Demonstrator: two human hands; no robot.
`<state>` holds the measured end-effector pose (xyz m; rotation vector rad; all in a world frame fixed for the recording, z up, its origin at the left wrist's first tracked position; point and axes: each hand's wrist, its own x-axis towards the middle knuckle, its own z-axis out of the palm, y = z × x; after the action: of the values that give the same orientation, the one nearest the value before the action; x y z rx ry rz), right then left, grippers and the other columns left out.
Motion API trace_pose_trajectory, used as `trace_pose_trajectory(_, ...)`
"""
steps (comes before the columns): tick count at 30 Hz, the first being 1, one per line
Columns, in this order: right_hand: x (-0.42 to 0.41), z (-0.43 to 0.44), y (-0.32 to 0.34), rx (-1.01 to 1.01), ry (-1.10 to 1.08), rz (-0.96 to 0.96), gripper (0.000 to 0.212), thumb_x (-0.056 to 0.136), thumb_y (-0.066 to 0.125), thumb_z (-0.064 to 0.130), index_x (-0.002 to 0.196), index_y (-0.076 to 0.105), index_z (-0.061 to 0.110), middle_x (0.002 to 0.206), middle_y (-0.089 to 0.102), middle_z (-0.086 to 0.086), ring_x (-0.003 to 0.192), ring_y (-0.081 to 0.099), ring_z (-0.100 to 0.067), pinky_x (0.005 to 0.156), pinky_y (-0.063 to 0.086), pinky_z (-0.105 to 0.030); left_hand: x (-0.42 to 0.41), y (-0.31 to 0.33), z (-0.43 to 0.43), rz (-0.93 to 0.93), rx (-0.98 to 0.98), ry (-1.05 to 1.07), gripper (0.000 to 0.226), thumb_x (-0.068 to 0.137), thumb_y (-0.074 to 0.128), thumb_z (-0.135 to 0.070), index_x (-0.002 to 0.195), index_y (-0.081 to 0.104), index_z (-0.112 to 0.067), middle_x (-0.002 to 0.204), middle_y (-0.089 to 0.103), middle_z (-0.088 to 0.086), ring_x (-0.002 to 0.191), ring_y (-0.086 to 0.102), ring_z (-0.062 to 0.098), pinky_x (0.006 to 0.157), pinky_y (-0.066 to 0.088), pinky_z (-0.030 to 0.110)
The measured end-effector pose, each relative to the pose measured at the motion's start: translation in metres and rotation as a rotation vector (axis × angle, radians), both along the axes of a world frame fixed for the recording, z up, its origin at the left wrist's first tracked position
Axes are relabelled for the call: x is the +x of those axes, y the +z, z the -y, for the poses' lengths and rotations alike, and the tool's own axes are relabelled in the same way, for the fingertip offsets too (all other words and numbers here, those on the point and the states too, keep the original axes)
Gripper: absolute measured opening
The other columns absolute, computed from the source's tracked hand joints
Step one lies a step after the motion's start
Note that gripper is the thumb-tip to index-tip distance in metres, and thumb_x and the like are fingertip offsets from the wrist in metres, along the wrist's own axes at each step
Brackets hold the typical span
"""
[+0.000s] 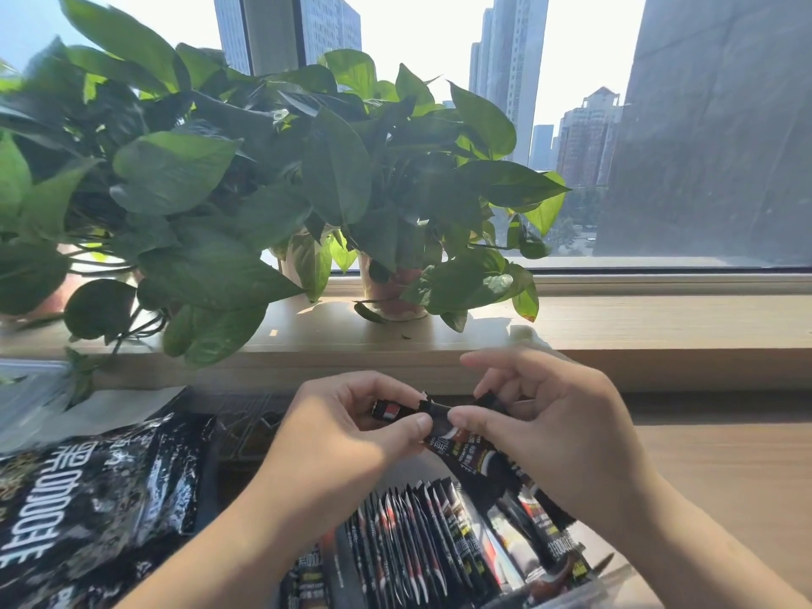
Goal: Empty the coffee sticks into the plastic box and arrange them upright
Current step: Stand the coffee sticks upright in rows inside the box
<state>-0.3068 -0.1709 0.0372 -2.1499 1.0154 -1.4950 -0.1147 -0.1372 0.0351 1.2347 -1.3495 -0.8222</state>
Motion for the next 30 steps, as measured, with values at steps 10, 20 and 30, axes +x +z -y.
trace_pose_trajectory(10,-0.011,0.002,0.018,0.370,0.163,0.498,0.018,0.070,0.078,0.024,0.082,0.081,0.011,0.064,0.065,-0.023,0.056,0.053,-0.027,0.059,0.052,-0.038,0.004,-0.001,0.003,-0.074,-0.059,0.084,0.021,0.079,0.080,-0.002,0.080,0.072,-0.021,0.079,0.076,0.010,0.080,0.074,0.036,0.078,0.062,0.047)
trace_pose_trajectory(20,-0.009,0.007,0.003,0.048,-0.071,0.085,0.011,0.078,0.081,0.011,0.079,0.078,0.022,0.069,0.073,0.006,0.059,0.067,-0.013,0.052,0.050,-0.017,0.007,0.000,0.005,-0.318,-0.080,0.081,0.030,0.083,0.070,0.010,0.093,0.079,-0.017,0.092,0.075,0.019,0.082,0.077,0.024,0.071,0.062,0.026)
trace_pose_trajectory(30,-0.007,0.013,-0.005,0.186,-0.120,-0.105,0.020,0.092,0.064,0.037,0.109,0.073,0.030,0.101,0.060,0.018,0.092,0.060,-0.001,0.068,0.053,-0.013,0.003,0.001,0.005,-0.327,-0.088,-0.003,0.037,0.088,0.062,0.013,0.104,0.078,-0.016,0.089,0.079,0.008,0.086,0.076,0.019,0.075,0.061,0.025)
